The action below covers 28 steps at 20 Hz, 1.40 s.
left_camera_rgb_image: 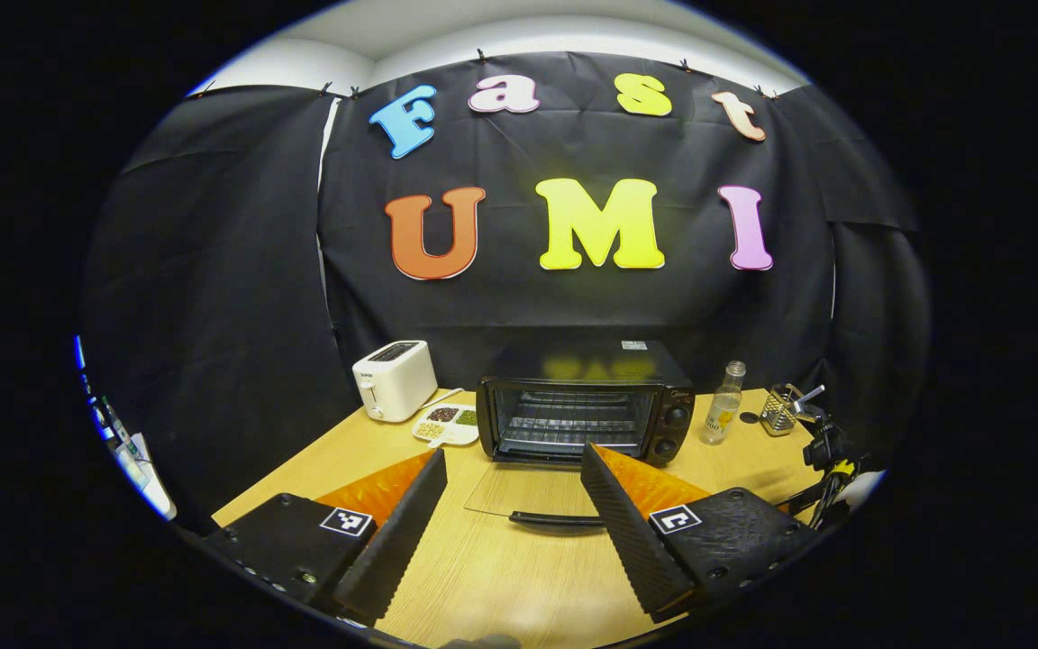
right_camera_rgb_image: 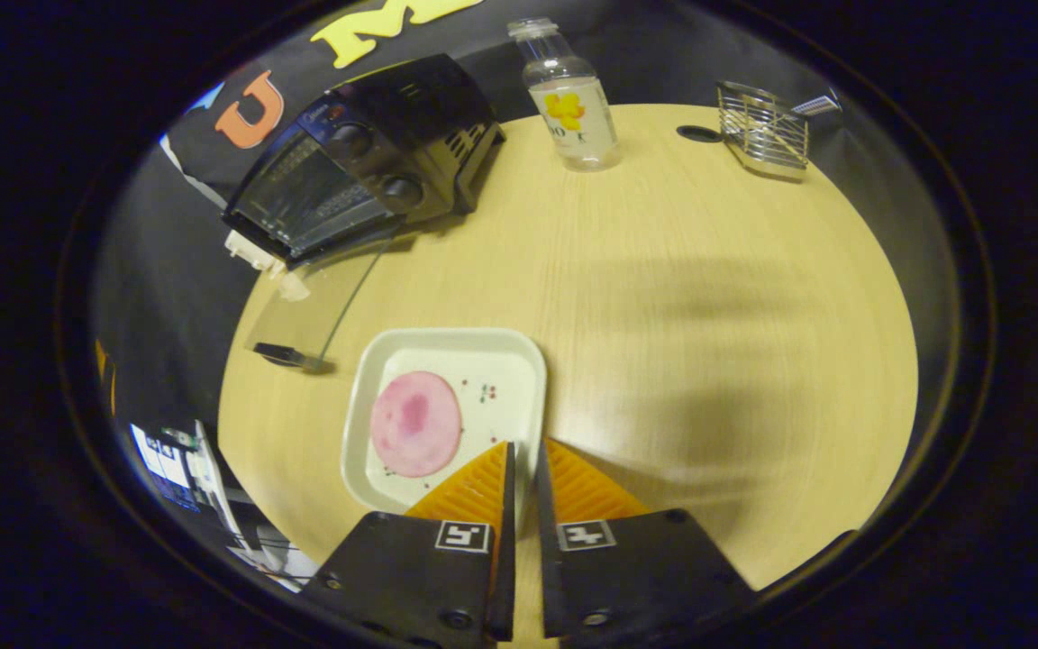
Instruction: Open the electric oven with the left hand, put the food in, and close the electric oven.
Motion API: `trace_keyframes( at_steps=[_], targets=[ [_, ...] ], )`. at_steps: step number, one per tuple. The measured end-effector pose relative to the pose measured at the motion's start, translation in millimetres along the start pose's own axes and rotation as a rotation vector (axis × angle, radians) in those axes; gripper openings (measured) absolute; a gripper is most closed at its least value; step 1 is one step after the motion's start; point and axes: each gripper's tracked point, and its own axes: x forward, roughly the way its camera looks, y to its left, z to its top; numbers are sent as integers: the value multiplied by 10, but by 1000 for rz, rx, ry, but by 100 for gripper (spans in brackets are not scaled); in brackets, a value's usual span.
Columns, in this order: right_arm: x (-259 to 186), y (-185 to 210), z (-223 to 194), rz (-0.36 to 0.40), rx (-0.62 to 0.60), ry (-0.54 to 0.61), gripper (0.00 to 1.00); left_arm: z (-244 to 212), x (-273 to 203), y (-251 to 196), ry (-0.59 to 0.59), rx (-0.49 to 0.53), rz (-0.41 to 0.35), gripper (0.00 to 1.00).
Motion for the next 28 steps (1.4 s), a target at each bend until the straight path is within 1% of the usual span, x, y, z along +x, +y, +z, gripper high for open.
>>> trace_keyframes(
  at_steps=[1,2,3,4,5,6,7,8,9,10,13,14,15,16,17,18,19,20,21,22,23,24,25,26,27,28],
  targets=[
    [4,15,-8,-5,3,14,4,-47,5,5,8,-5,7,96],
    [-7,10,-5,-2,-1,33,6,-57,6,10,12,-17,8,96],
    [12,12,2,3,2,40,1,-69,14,4,11,-30,3,96],
    [14,7,14,10,18,41,4,-78,31,13,9,-37,1,96],
    [15,11,11,18,42,43,1,-79,42,22,5,-45,-7,96],
    [17,12,14,31,57,48,1,-62,62,13,-4,-58,-22,96],
    [12,16,11,44,75,47,4,-58,87,29,-13,-70,-37,96],
    [5,26,-2,58,94,53,4,-47,105,39,-18,-79,-53,96],
    [1,68,-15,93,116,50,1,-57,136,65,-20,-83,-65,96],
    [-18,84,-25,110,141,46,1,-38,148,94,-23,-83,-76,96],
    [-160,145,31,145,190,-27,0,-6,165,216,-29,-74,-97,96],
    [-219,161,51,147,192,-52,4,5,158,249,-28,-71,-109,96],
    [-250,165,88,142,202,-78,0,11,158,251,-28,-67,-127,95],
    [-296,177,105,144,224,-99,4,18,161,267,-25,-60,-140,84],
    [-352,194,113,150,255,-117,0,35,171,280,-25,-55,-154,95],
    [-416,197,127,150,283,-137,0,59,175,281,-27,-51,-169,95],
    [-471,194,149,149,304,-161,4,72,167,288,-29,-49,-184,95],
    [-539,210,165,152,325,-185,0,79,170,283,-29,-49,-200,95],
    [-603,218,186,153,348,-211,4,90,172,267,-31,-49,-218,95],
    [-666,253,203,160,375,-235,0,100,171,253,-29,-47,-234,95],
    [-728,298,238,170,407,-261,4,102,165,247,-28,-42,-250,95],
    [-791,352,254,181,430,-281,0,115,158,242,-31,-35,-261,95],
    [-846,416,294,193,455,-307,4,112,152,244,-30,-28,-272,95],
    [-913,495,322,199,476,-334,0,114,138,241,-32,-22,-280,95],
    [-949,590,361,205,485,-359,4,114,136,255,-31,-17,-287,95],
    [-984,713,398,215,493,-382,4,95,132,264,-23,-12,-291,95]
  ],
)
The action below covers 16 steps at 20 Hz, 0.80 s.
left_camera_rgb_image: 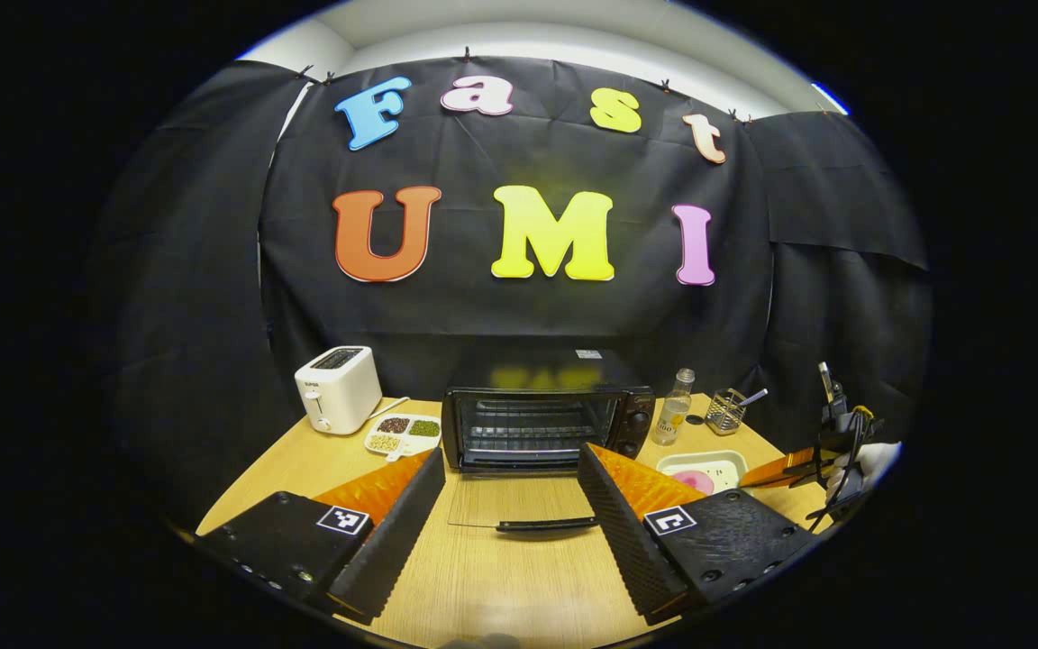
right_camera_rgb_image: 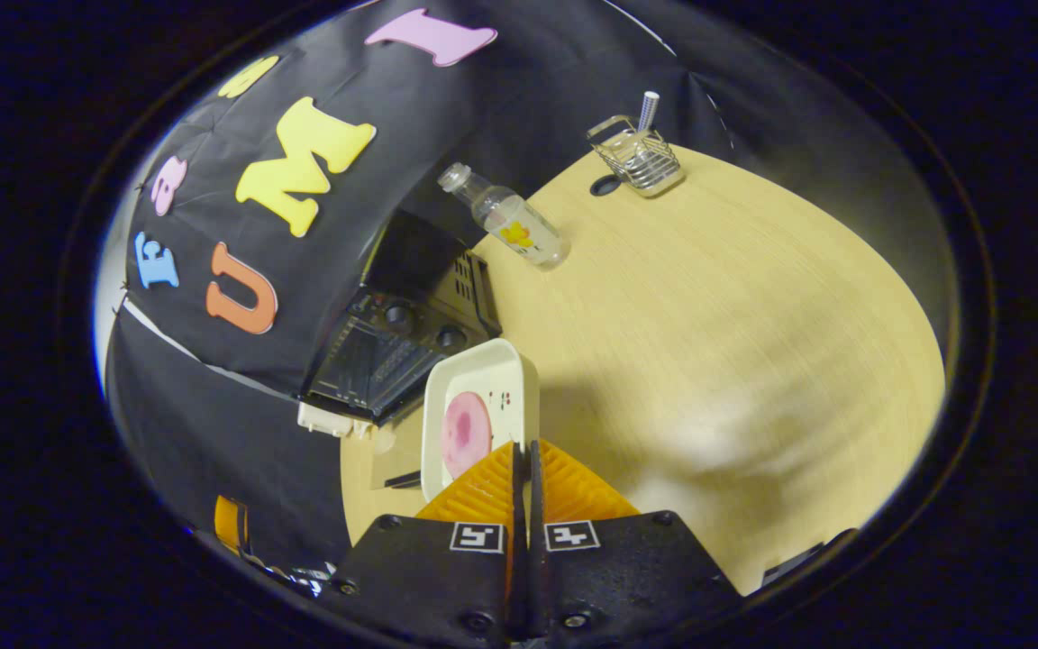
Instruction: Open the electric oven with the left hand, put the food in, and close the electric oven.
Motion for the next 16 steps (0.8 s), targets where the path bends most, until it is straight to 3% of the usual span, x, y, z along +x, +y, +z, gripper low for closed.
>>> trace_keyframes(
  at_steps=[6,10,12,16],
  targets=[
    [478,770,-335,110,109,-63,0,-28,-57,93,33,21,-17,95],
    [1012,1081,-686,90,159,-119,4,62,-53,150,29,31,-6,95],
    [1239,1254,-788,91,153,-148,0,88,-52,218,23,46,19,95],
    [1594,1491,-818,102,215,-168,0,56,-96,398,24,73,73,95]
  ],
)
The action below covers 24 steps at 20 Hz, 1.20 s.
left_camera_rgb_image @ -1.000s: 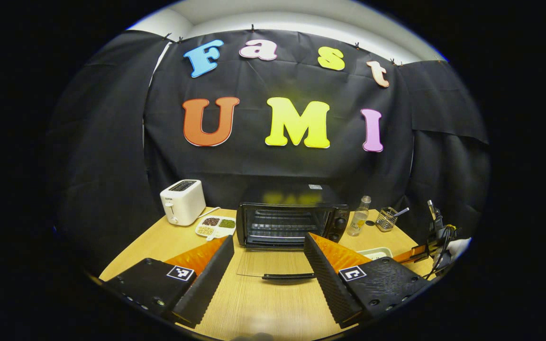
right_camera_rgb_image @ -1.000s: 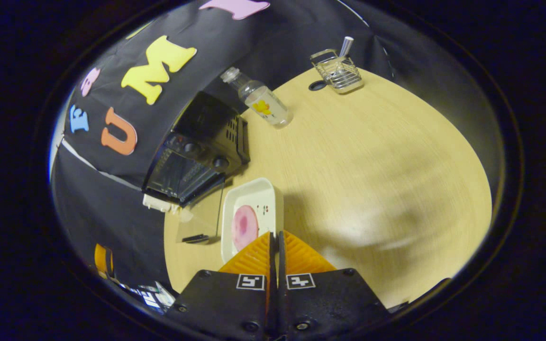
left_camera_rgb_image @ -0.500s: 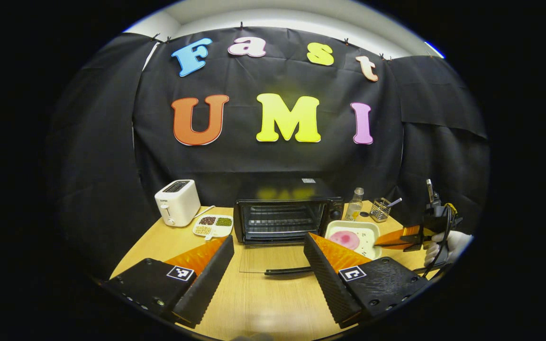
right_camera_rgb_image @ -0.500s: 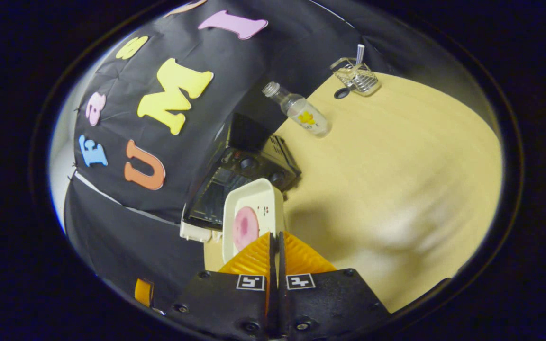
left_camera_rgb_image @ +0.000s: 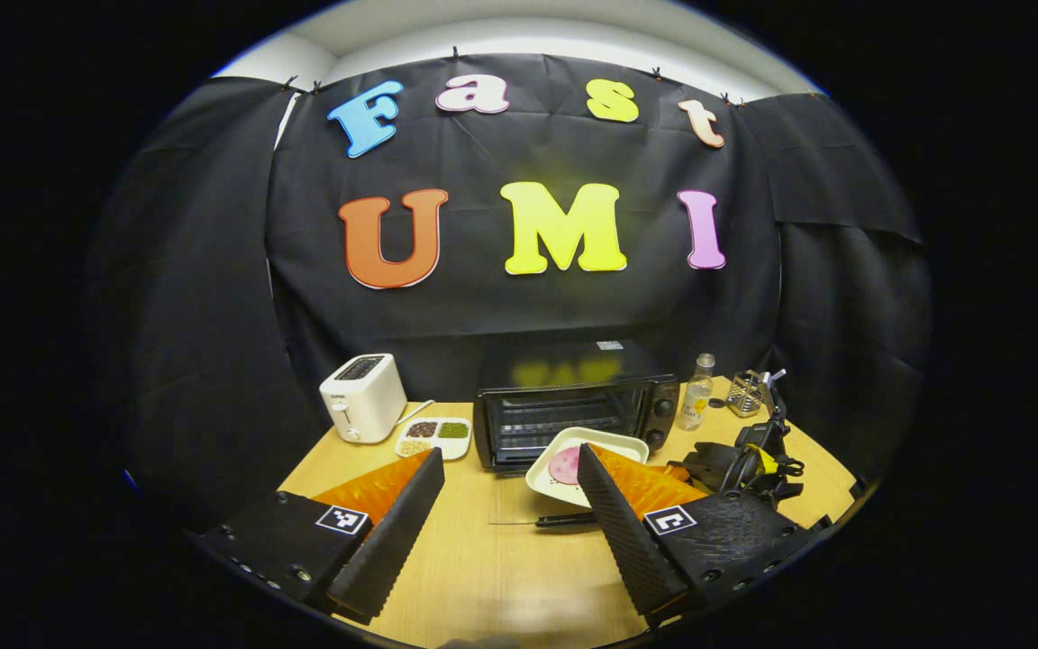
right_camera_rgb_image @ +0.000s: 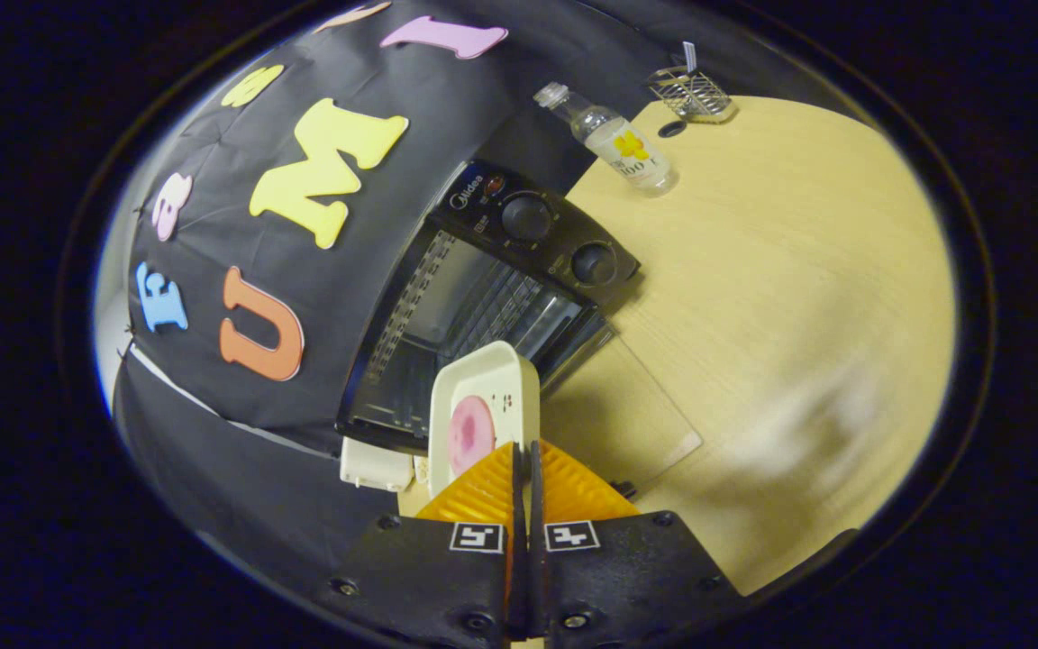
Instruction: Open the electric oven with the left hand, put the food in, and close the electric oven.
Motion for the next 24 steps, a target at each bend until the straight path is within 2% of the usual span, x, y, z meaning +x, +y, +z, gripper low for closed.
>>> trace_keyframes(
  at_steps=[1,3,4,6,7,14,15,16,18,20,21,22,23,24],
  targets=[
    [100,40,14,6,23,-6,4,-27,-17,41,3,-1,14,95],
    [272,43,77,0,37,-18,4,-103,-17,101,18,3,36,95],
    [352,33,139,-4,44,-25,0,-142,-14,128,27,9,47,96],
    [476,54,281,-4,70,-46,0,-185,4,157,39,10,60,96],
    [542,61,352,-4,62,-55,4,-214,17,155,50,0,64,96],
    [991,177,568,-6,5,-71,0,-176,243,93,63,-39,85,96],
    [1042,188,583,-5,-3,-74,4,-162,269,100,58,-39,91,96],
    [1074,210,598,-1,-8,-74,0,-150,293,109,55,-41,100,96],
    [1123,240,604,15,-5,-68,0,-172,335,113,60,-53,103,96],
    [1102,290,667,46,7,-80,8,-156,354,106,60,-56,104,96],
    [1103,270,708,43,3,-94,5,-155,353,114,62,-55,103,96],
    [1023,281,777,44,-2,-116,12,-141,351,129,62,-53,105,96],
    [994,281,814,40,-9,-134,31,-127,343,140,58,-51,106,96],
    [912,294,860,38,-23,-149,43,-117,332,149,54,-52,104,96]
  ],
)
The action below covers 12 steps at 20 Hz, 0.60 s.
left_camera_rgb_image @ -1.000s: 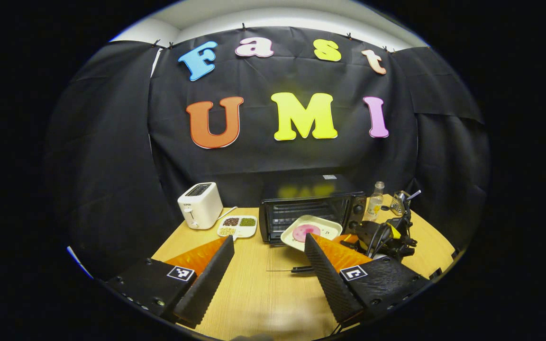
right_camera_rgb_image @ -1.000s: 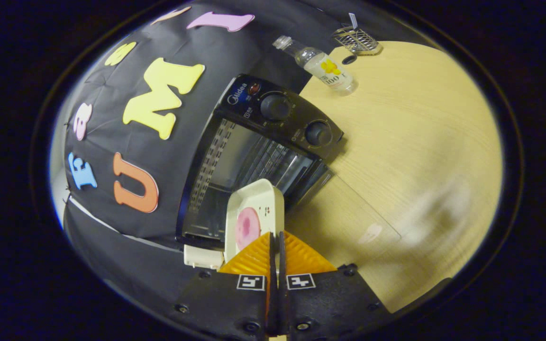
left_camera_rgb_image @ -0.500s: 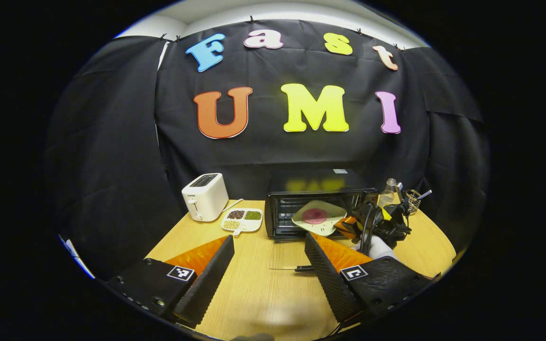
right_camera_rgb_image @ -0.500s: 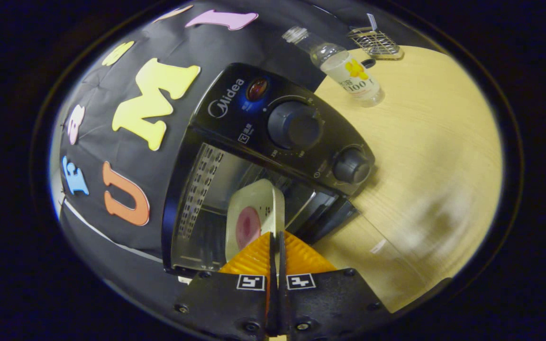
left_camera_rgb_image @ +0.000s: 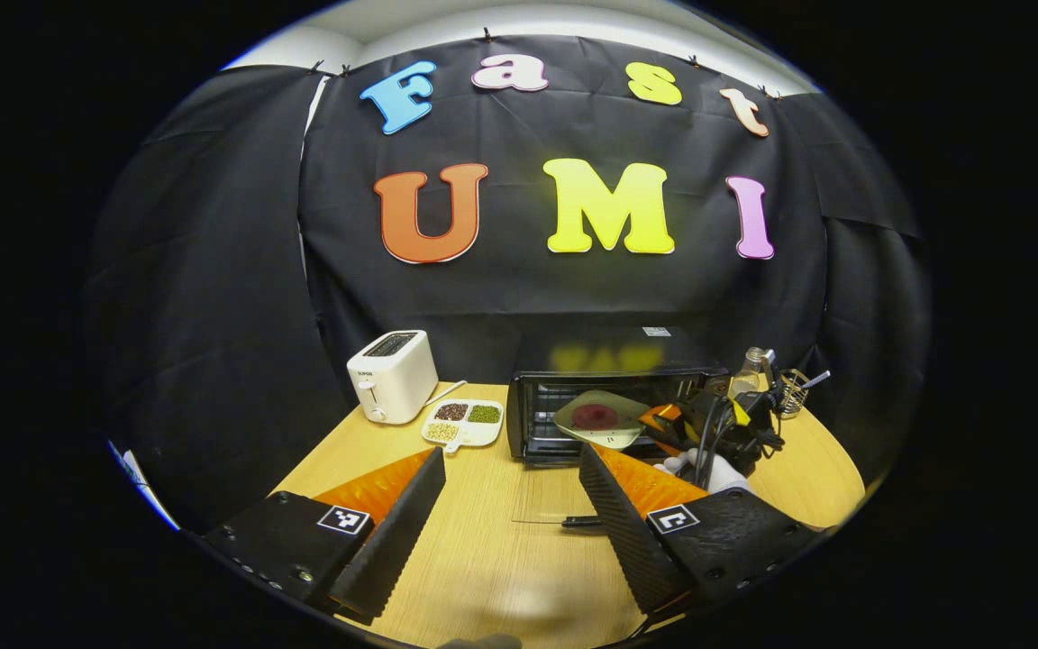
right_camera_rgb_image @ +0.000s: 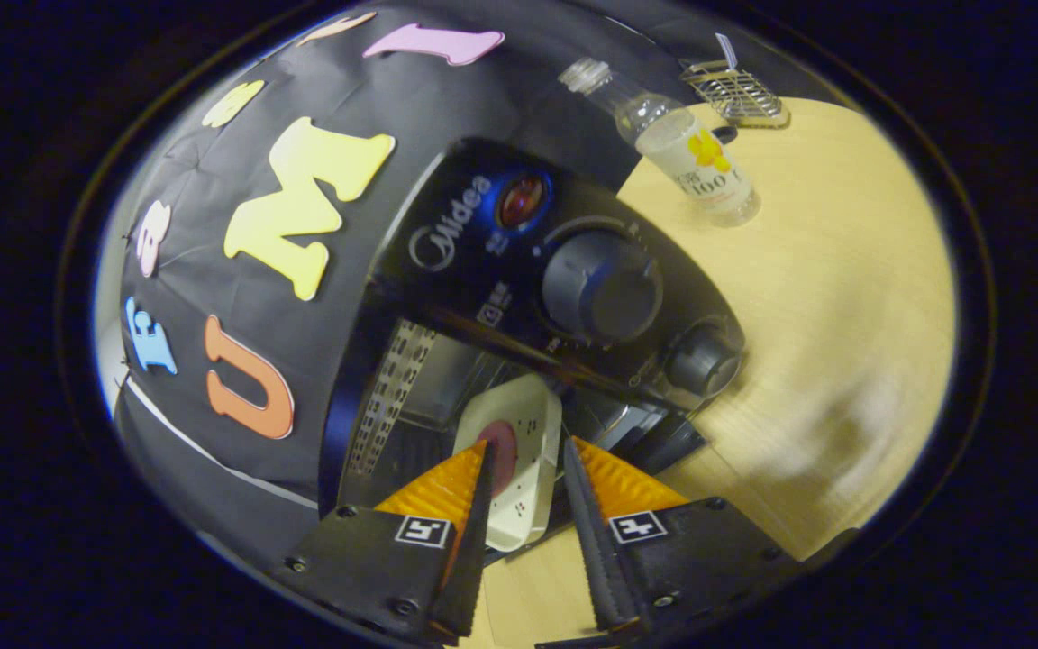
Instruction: Open the electric oven with the left hand, put the food in, and close the electric oven.
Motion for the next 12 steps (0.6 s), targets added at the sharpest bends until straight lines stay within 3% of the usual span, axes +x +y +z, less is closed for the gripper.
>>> trace_keyframes(
  at_steps=[2,3,4,5,6,8,9,10,12],
  targets=[
    [-140,53,49,5,-24,-3,50,12,-11,1,-4,-1,-6,96],
    [-228,89,69,10,-36,-1,63,15,-26,6,-6,1,-7,96],
    [-330,132,67,19,-55,6,60,12,-40,2,-8,3,-11,96],
    [-436,182,82,30,-77,13,75,17,-53,-4,-12,7,-18,96],
    [-583,239,57,41,-120,20,71,21,-59,-4,-15,13,-23,96],
    [-853,317,61,52,-215,14,80,33,-97,-16,-23,20,-34,96],
    [-1001,365,99,54,-287,9,92,41,-122,-19,-28,26,-39,96],
    [-1158,431,130,56,-345,-2,87,46,-147,-13,-33,32,-39,96],
    [-1431,514,247,61,-455,-40,89,57,-194,-21,-42,38,-45,96]
  ],
)
